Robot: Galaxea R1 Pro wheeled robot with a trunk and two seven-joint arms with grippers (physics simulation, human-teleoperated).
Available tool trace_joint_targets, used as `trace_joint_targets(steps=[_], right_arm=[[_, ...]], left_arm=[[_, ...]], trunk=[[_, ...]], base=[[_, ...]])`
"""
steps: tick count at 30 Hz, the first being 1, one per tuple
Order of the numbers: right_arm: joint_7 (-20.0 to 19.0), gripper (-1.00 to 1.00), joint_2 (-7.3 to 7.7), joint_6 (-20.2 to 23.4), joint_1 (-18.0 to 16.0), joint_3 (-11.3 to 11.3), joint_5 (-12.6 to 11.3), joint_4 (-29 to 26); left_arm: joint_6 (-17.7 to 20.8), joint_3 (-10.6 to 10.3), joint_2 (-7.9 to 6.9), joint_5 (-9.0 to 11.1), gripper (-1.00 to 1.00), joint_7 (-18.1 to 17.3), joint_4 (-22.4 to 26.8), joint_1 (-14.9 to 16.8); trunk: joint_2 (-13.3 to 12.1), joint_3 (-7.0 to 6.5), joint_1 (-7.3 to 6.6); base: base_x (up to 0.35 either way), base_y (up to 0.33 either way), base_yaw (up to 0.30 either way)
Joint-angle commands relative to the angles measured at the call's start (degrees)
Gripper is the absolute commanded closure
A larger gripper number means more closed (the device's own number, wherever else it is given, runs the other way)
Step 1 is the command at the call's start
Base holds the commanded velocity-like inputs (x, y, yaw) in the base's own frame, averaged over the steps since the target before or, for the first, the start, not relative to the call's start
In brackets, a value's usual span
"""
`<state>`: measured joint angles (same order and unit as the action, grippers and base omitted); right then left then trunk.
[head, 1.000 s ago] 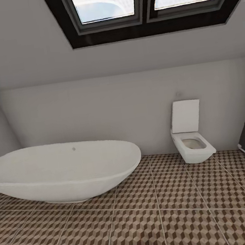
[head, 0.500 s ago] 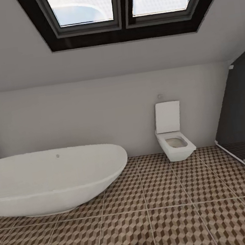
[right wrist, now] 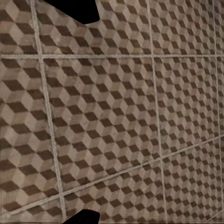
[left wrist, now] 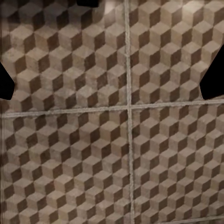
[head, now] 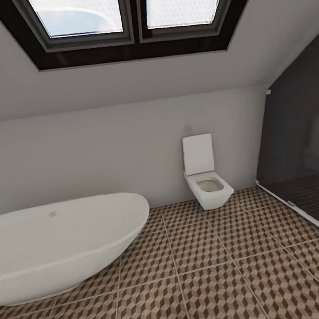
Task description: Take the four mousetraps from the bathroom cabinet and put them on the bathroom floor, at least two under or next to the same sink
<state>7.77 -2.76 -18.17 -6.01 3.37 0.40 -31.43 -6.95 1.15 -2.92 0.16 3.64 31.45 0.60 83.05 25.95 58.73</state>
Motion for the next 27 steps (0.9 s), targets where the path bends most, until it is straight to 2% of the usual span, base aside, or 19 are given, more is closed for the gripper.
trace_joint_targets(steps=[1, 27], right_arm=[[0.5, -1.0, 0.03, -0.1, -0.1, 0.3, 0.0, 0.1], [0.5, -1.0, 0.03, -0.1, -0.1, 0.3, 0.0, 0.1]], left_arm=[[-0.2, 0.0, 0.01, 0.0, -1.0, 0.1, -0.1, 0.0], [-0.2, 0.0, 0.02, 0.0, -1.0, 0.2, -0.2, 0.0]], trunk=[[0.0, 0.03, 0.0], [0.0, -0.63, 0.0]], base=[[0.0, 0.0, -0.223], [0.0, 0.0, -0.214]])
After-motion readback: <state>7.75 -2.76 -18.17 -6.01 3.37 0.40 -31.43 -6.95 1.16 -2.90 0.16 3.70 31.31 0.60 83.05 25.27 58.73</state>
